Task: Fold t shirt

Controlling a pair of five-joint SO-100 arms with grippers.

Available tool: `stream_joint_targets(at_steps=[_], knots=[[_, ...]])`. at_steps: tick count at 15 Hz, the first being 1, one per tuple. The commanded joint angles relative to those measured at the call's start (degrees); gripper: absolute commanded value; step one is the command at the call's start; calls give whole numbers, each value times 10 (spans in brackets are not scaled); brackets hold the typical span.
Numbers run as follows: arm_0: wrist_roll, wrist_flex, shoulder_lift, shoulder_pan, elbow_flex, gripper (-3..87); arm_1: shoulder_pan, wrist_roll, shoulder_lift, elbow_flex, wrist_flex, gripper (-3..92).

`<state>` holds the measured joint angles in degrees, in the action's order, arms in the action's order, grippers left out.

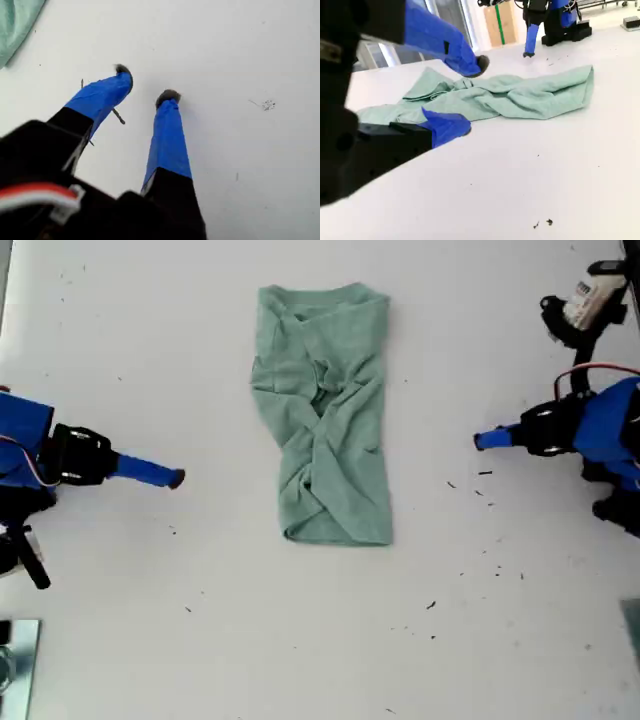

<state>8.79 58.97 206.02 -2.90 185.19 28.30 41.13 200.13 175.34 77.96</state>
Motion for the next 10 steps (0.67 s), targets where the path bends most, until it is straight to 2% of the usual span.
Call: stream_joint_targets(at_steps=[1,10], knots=[[3,0,4,4,5,147,6,8,6,25,-10,132],[-6,4,4,-20,-1,147,6,8,6,25,-10,132]])
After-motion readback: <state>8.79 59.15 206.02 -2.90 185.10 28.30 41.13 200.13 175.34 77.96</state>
